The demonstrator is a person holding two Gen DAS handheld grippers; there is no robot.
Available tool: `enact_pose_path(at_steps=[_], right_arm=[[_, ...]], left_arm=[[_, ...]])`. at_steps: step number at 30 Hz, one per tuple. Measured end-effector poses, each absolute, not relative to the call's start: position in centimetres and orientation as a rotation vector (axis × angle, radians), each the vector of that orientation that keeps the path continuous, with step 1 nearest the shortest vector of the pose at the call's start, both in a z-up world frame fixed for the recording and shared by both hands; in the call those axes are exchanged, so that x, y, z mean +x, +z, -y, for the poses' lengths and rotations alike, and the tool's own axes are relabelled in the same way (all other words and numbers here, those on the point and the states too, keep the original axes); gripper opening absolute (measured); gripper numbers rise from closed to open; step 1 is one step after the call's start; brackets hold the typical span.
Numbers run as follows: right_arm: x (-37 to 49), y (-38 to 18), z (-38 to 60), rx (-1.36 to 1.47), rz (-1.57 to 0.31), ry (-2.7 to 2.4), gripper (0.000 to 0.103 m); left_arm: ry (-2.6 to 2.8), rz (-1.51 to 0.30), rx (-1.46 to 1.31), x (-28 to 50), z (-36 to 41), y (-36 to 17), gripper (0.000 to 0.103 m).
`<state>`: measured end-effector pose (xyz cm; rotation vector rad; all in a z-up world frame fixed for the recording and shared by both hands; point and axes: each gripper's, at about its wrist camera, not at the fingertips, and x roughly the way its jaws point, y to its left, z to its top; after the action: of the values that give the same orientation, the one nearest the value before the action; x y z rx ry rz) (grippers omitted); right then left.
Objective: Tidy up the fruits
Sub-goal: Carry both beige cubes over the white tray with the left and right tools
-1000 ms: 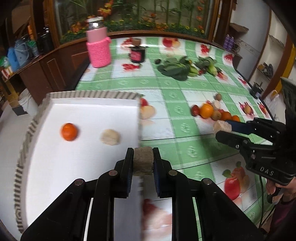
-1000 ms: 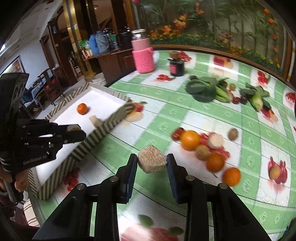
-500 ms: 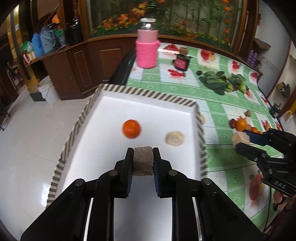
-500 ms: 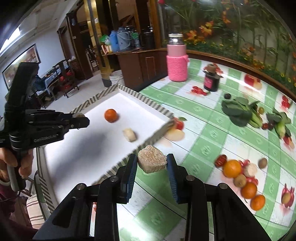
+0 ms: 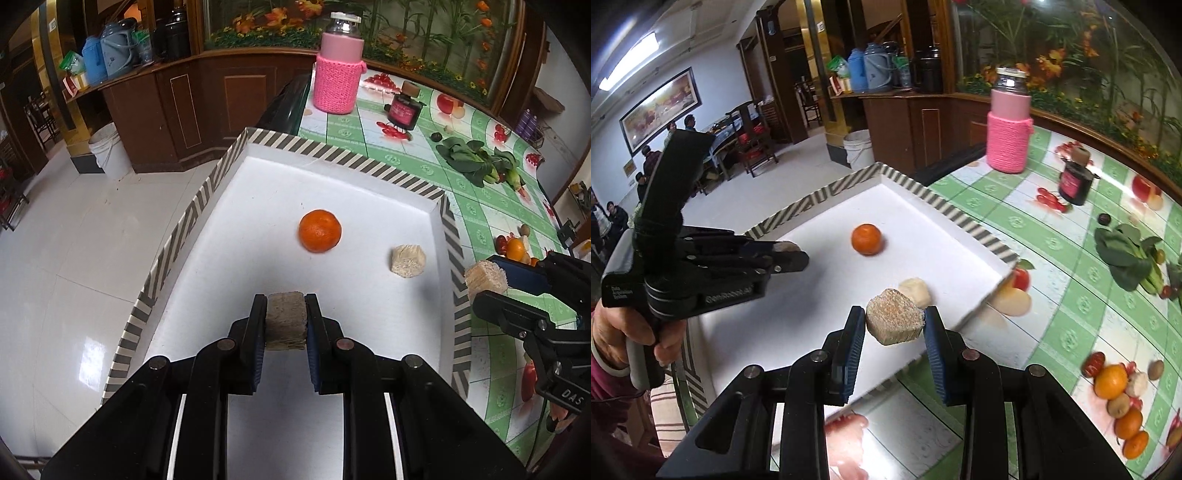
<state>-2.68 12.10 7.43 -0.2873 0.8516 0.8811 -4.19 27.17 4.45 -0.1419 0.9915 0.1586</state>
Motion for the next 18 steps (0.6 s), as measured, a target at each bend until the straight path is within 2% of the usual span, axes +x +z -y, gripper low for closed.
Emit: enact_pose_path(at_steps=[18], right_arm=[[-2.8,5.5,-14.9,-0.332,-0.903,0.943,0.033]], left_arm=[[0.141,-1.025,-0.148,-3.1,-27.0,3.1,0.017]])
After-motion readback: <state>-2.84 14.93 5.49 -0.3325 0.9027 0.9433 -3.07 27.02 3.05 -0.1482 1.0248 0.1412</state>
